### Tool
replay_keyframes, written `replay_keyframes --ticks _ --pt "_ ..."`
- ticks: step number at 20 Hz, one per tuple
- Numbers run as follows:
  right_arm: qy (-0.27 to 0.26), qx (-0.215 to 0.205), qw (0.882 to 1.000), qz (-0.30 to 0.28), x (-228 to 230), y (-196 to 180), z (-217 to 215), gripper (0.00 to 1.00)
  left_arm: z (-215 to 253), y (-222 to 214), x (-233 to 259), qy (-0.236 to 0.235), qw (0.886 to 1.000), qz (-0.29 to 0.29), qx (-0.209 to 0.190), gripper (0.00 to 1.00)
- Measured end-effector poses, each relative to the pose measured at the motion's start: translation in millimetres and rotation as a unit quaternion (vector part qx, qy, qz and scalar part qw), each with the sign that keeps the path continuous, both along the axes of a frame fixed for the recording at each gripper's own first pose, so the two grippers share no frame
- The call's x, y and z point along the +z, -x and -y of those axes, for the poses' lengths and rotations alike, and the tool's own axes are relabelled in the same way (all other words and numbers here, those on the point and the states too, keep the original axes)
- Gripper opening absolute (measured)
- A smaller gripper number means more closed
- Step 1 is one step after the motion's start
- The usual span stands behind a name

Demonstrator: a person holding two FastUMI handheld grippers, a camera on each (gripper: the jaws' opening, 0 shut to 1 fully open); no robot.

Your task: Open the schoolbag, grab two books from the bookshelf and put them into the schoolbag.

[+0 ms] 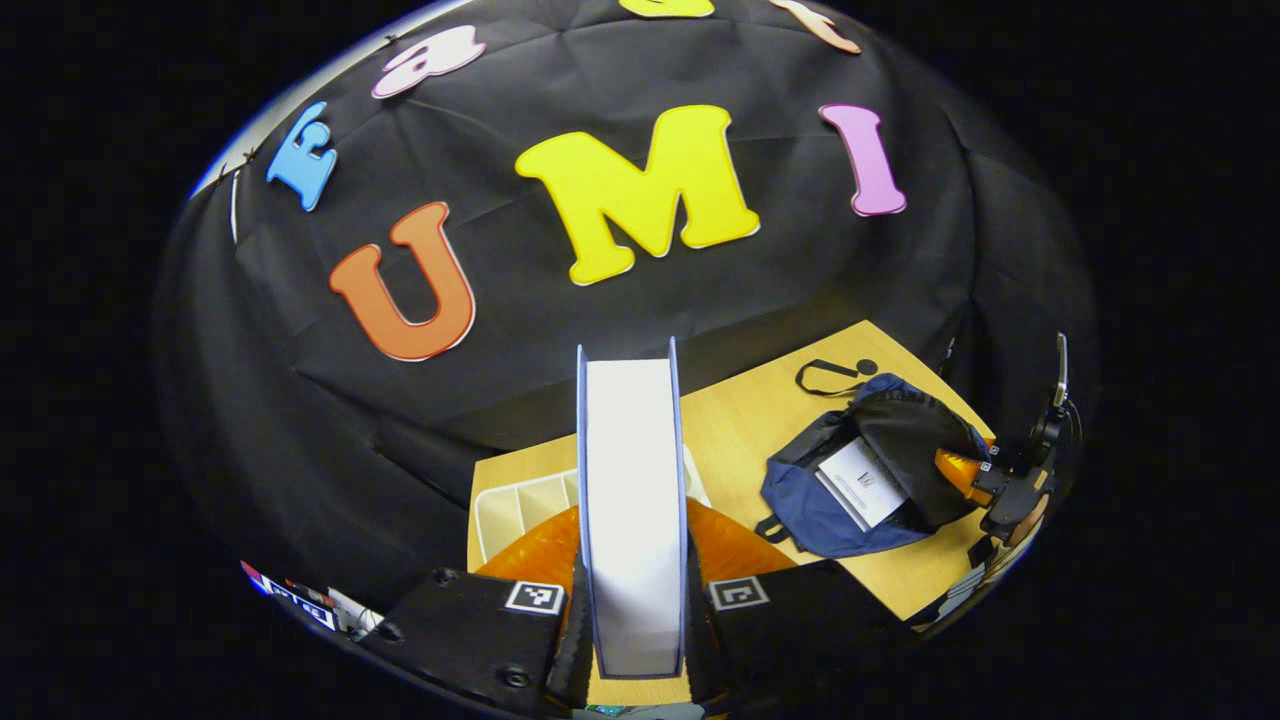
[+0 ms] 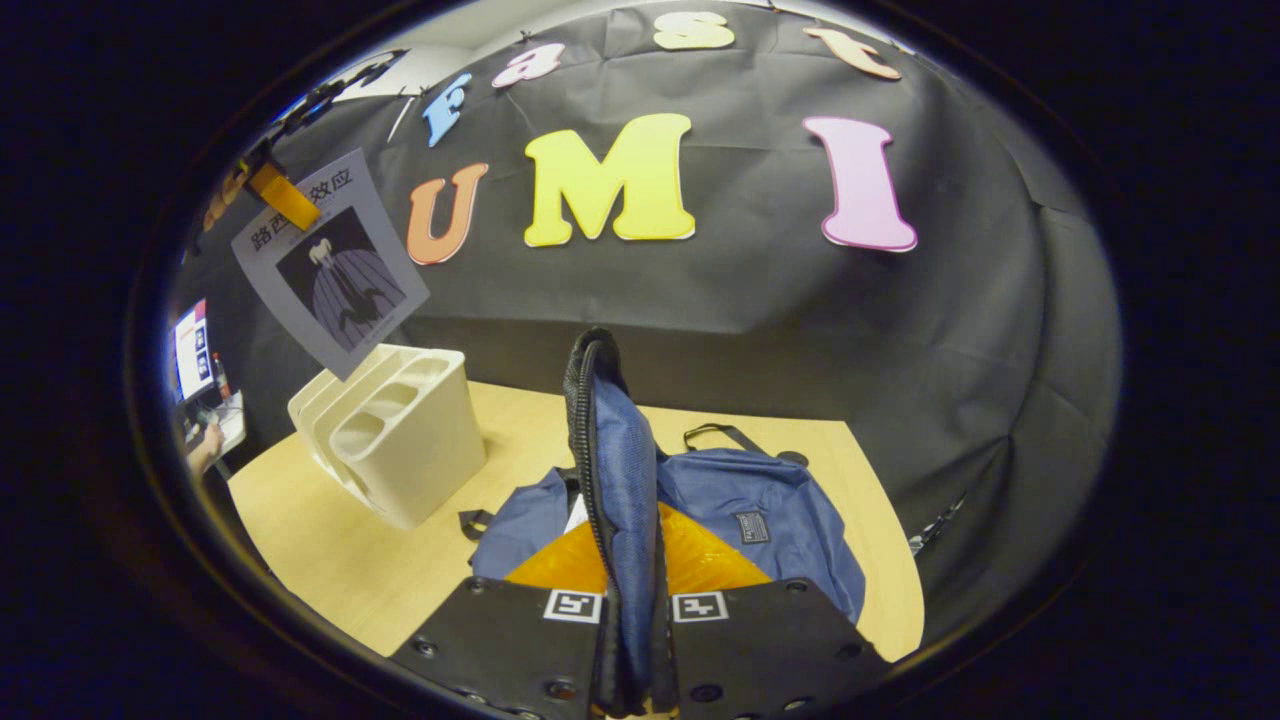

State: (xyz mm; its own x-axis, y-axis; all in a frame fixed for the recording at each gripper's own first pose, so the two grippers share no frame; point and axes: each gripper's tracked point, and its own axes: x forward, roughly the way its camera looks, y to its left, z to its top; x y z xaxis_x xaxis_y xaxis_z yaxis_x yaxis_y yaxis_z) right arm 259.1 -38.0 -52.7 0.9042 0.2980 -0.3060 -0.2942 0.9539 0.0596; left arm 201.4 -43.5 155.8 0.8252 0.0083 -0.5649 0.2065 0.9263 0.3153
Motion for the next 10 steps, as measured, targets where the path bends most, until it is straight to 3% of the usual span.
replay_keyframes --ticks 4,5,10 --pt "-0.015 -0.009 1.000 -0.014 0.2 -2.9 3.3 0.14 49.4 -5.8 -22.7 0.035 0.998 -0.021 -0.042 0.38" --pt "-0.021 -0.009 1.000 -0.021 -0.5 -3.8 2.6 0.11 60.4 -9.1 -28.5 0.050 0.997 -0.027 -0.050 0.38" --pt "-0.025 -0.011 0.999 -0.034 5.2 -9.1 7.7 0.11 118.2 -28.3 -62.7 0.124 0.986 -0.063 -0.088 0.39"
